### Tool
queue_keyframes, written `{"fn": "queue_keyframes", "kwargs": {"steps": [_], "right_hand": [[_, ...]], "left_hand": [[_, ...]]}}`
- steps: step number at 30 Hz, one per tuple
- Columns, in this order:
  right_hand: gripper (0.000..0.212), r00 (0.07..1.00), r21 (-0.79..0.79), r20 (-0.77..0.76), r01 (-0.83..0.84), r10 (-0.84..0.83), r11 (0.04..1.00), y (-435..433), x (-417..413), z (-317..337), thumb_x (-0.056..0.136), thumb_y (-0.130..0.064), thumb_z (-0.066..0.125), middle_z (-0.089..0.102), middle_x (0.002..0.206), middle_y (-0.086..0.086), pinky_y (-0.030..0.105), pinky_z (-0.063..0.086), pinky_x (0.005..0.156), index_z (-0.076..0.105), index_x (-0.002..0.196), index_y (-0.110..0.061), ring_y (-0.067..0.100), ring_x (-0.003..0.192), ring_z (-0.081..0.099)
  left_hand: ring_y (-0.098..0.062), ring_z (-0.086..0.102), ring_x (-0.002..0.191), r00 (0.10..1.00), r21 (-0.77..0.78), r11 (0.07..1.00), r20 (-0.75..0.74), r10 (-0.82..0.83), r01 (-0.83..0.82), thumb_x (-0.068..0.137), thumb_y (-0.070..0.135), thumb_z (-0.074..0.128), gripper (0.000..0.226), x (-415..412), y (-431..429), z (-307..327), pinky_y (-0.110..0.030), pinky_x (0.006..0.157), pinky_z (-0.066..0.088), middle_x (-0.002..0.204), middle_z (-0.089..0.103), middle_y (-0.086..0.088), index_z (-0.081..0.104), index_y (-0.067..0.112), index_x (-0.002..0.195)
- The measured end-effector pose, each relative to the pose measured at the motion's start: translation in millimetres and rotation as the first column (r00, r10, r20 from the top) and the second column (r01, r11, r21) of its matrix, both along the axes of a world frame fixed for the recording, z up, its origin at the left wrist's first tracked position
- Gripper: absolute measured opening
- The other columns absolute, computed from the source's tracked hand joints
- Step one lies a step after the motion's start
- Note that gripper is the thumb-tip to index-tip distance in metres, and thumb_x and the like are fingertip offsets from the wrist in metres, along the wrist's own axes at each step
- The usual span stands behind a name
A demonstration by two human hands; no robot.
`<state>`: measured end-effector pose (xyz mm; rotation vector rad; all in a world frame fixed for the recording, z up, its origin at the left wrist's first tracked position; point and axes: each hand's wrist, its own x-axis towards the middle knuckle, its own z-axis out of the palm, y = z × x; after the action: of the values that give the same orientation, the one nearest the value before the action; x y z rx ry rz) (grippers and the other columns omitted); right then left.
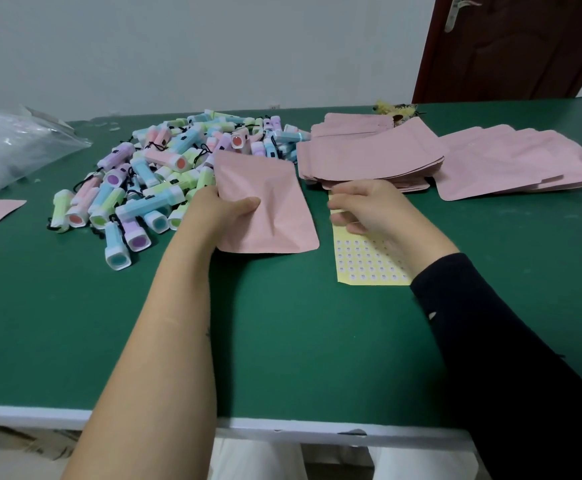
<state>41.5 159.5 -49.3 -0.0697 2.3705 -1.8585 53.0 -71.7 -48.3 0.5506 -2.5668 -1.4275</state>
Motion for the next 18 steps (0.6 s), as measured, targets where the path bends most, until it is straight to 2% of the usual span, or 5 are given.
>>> {"fn": "queue_keyframes", "kwargs": {"steps": [3,9,14,16,18], "right_hand": [[0.025,0.991,0.039,-0.075,0.115,-0.112,0.993,18.3,-4.3,0.1,0.093,-0.012,0.058,0.070,0.100,-0.008,0.019,0.052,0.068,0.066,0.116,-0.018,0.008,0.086,0.071],[0.030,0.962,0.144,-0.214,0.205,-0.171,0.968,49.8,-8.4,-7.4,0.095,-0.003,0.044,0.070,0.095,-0.009,0.011,0.050,0.064,0.064,0.109,-0.021,0.006,0.083,0.067],[0.028,0.950,0.390,-0.302,0.196,-0.076,0.900,70.6,-8.4,-17.0,0.098,-0.009,0.045,0.067,0.102,-0.006,0.016,0.048,0.064,0.065,0.111,-0.024,0.009,0.085,0.066],[0.029,0.957,0.475,-0.289,0.165,-0.023,0.865,75.5,-7.8,-20.2,0.097,-0.010,0.046,0.067,0.102,-0.008,0.014,0.047,0.053,0.066,0.112,-0.025,0.013,0.078,0.066],[0.032,0.963,0.507,-0.269,0.130,0.013,0.852,77.9,-8.2,-22.5,0.096,-0.006,0.046,0.068,0.103,-0.008,0.020,0.054,0.062,0.066,0.114,-0.023,0.016,0.086,0.067]], "left_hand": [[-0.024,0.054,0.084,0.998,-0.290,0.957,0.038,0.045,-0.032,0.086,0.039,0.072,0.051,-3.6,2.6,-4.5,-0.031,0.063,0.039,0.111,0.063,-0.008,0.056,0.010,0.124],[-0.034,0.041,0.129,0.981,-0.478,0.857,-0.136,0.141,-0.190,0.091,0.027,0.061,0.049,-2.2,12.2,-7.6,-0.044,0.097,0.039,0.138,0.052,-0.012,0.050,0.014,0.137],[-0.030,0.045,0.122,0.881,-0.590,0.805,-0.412,-0.232,-0.064,0.092,0.011,0.057,0.029,5.2,59.1,-3.0,-0.027,0.097,0.027,0.126,0.062,-0.007,0.066,0.015,0.119],[-0.024,0.049,0.120,0.822,-0.621,0.772,-0.367,-0.435,0.131,0.093,0.013,0.058,0.025,8.9,85.5,-4.5,-0.022,0.097,0.029,0.121,0.066,-0.001,0.069,0.016,0.115],[-0.019,0.048,0.124,0.776,-0.629,0.707,-0.252,-0.578,0.323,0.095,0.021,0.059,0.026,12.1,109.1,-10.5,-0.020,0.099,0.030,0.125,0.064,0.003,0.067,0.018,0.120]]}}
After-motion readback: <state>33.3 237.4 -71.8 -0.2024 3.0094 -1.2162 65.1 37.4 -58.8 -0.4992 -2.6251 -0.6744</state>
